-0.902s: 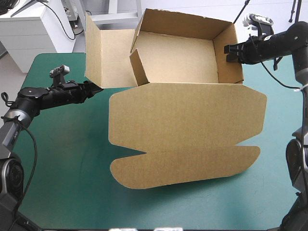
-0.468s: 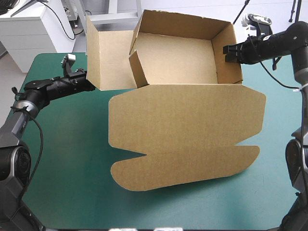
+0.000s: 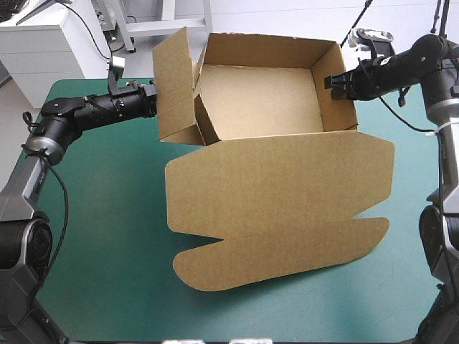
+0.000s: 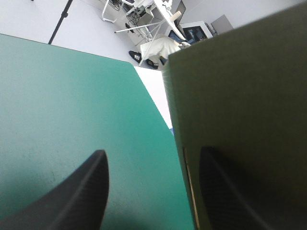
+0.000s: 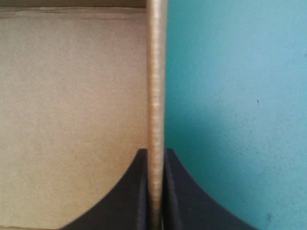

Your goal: Fold the box

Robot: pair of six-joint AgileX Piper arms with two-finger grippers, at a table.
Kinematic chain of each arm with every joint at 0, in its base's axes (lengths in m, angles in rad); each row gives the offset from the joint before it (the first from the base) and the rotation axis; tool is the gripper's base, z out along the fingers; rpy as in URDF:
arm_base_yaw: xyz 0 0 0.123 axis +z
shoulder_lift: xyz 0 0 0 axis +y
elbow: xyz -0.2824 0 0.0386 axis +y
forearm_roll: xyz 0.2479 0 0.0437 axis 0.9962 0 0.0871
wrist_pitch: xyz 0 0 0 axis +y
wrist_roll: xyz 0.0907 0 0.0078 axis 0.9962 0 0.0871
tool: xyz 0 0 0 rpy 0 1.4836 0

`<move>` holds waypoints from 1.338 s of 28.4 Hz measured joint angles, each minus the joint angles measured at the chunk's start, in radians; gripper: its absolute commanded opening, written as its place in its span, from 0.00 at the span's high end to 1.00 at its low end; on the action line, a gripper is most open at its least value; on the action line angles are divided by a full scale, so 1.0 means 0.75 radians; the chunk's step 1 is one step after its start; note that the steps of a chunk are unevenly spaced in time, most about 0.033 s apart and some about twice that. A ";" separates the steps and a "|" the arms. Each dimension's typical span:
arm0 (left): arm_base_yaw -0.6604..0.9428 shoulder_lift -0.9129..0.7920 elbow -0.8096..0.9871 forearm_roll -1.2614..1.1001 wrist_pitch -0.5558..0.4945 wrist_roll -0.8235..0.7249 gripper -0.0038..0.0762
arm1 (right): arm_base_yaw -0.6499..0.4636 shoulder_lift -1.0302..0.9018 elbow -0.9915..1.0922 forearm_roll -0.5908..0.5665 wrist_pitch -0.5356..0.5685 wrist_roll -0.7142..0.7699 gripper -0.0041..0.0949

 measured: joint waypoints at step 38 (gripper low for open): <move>-0.121 0.001 -0.329 0.151 0.148 -0.296 0.33 | 0.002 0.013 0.000 -0.086 -0.036 0.066 0.98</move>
